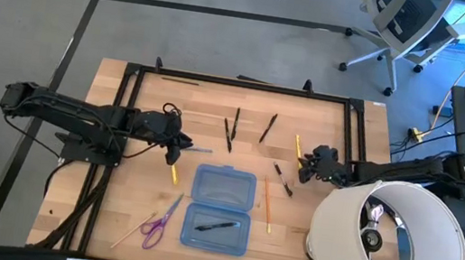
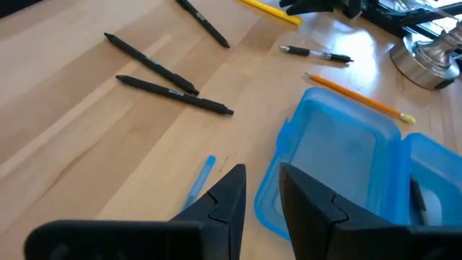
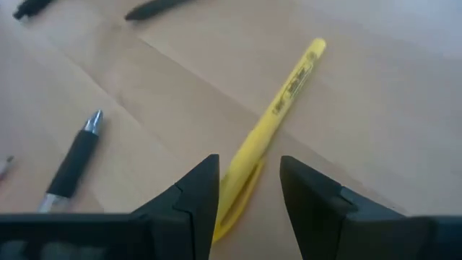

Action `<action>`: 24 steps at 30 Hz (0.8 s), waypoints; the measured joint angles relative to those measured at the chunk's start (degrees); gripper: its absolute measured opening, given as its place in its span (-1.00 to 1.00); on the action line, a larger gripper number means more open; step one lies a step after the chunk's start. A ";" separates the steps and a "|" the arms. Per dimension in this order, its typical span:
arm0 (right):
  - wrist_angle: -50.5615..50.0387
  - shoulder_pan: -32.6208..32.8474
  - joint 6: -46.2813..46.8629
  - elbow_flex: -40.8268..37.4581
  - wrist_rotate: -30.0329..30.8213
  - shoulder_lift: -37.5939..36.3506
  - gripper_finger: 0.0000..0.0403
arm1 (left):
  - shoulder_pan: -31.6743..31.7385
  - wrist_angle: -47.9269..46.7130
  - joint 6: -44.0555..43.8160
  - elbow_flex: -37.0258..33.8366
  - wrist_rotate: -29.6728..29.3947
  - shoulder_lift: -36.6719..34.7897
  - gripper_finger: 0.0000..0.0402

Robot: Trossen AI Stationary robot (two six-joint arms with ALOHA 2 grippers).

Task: Pick & place school supplies into a supply box
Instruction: Put the yellow pen into the blue supply box

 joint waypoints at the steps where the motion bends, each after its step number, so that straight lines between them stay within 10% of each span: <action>1: 0.02 0.00 0.00 0.00 -0.65 0.41 -0.25 | 0.00 0.01 0.20 0.00 -0.02 0.00 -0.61; 24: -0.03 -0.07 -5.26 0.20 -2.80 6.00 -0.65 | -0.02 -0.04 0.48 0.02 -0.53 0.02 -0.63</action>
